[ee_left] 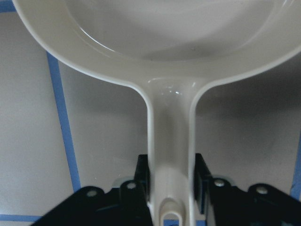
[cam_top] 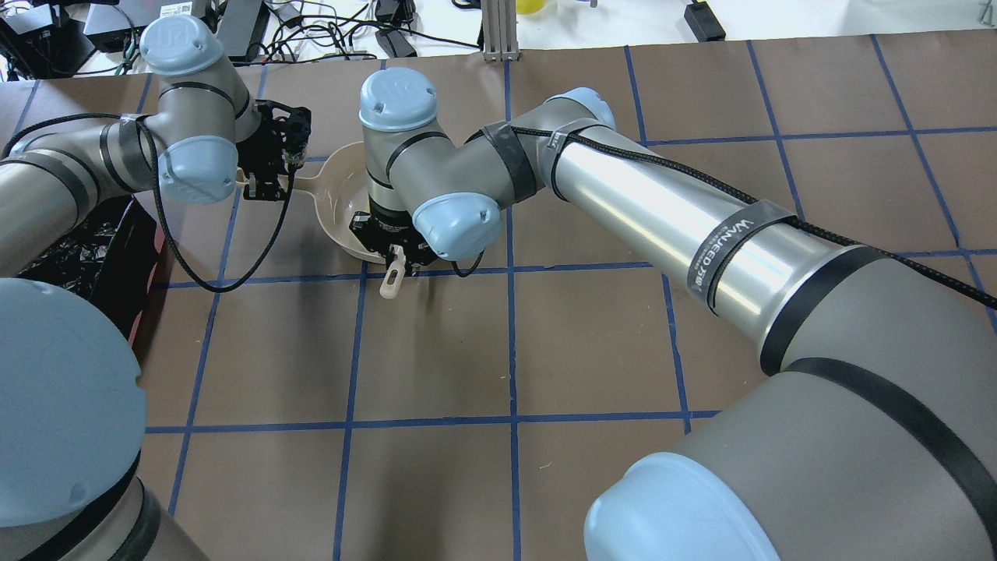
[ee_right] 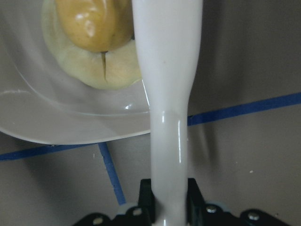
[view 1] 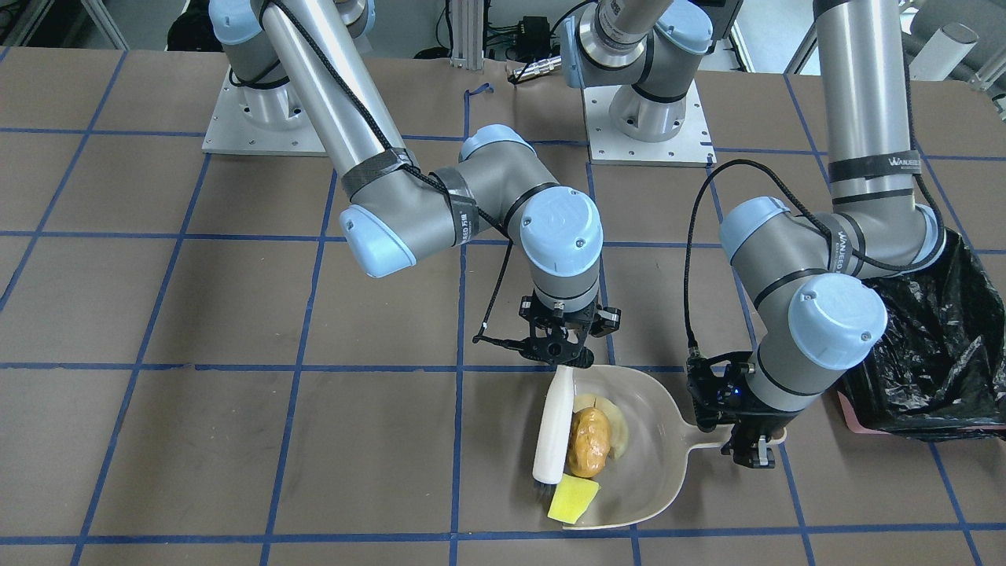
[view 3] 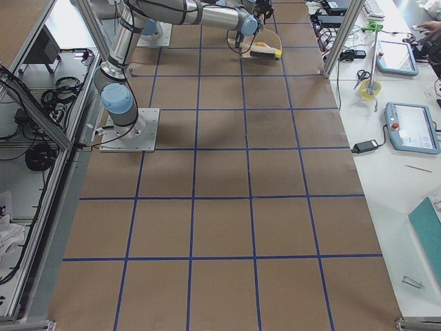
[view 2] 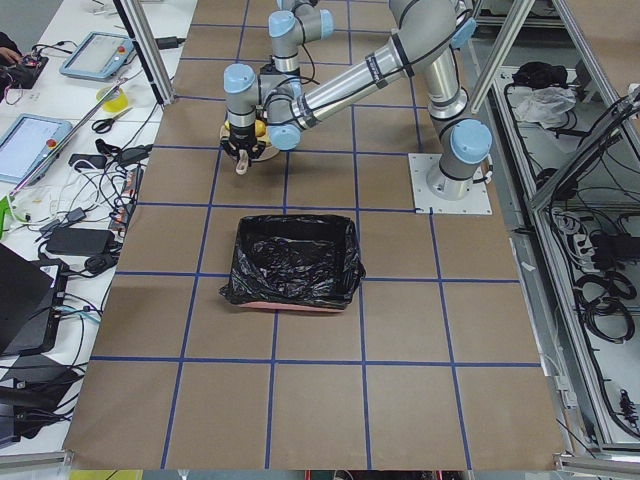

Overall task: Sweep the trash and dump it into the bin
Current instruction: 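Sweep the yellow items into the dustpan with the right gripper's brush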

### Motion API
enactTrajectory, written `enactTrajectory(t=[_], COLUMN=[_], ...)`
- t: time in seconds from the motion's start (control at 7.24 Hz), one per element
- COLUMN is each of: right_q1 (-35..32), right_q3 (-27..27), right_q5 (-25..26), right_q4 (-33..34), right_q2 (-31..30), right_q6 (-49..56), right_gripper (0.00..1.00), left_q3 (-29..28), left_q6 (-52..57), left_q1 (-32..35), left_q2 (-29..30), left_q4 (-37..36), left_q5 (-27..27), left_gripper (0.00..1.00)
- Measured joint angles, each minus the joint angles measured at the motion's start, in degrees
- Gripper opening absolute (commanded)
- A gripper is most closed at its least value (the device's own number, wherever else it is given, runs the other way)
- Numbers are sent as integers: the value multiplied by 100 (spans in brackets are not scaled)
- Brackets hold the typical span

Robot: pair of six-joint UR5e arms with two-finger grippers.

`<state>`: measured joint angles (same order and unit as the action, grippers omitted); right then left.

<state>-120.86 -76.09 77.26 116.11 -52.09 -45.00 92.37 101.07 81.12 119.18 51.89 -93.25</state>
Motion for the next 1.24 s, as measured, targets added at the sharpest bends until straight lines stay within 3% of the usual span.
enactTrajectory(t=[1.24], right_q1=[-609], right_q3=[395], right_q5=[-115], right_q4=[-23], right_q2=[-23], right_q6=[-1191], right_gripper=[0], left_q3=[0], left_q6=[0], left_q1=[-5], left_q2=[3], left_q4=[-3], left_q5=[38], left_gripper=[0])
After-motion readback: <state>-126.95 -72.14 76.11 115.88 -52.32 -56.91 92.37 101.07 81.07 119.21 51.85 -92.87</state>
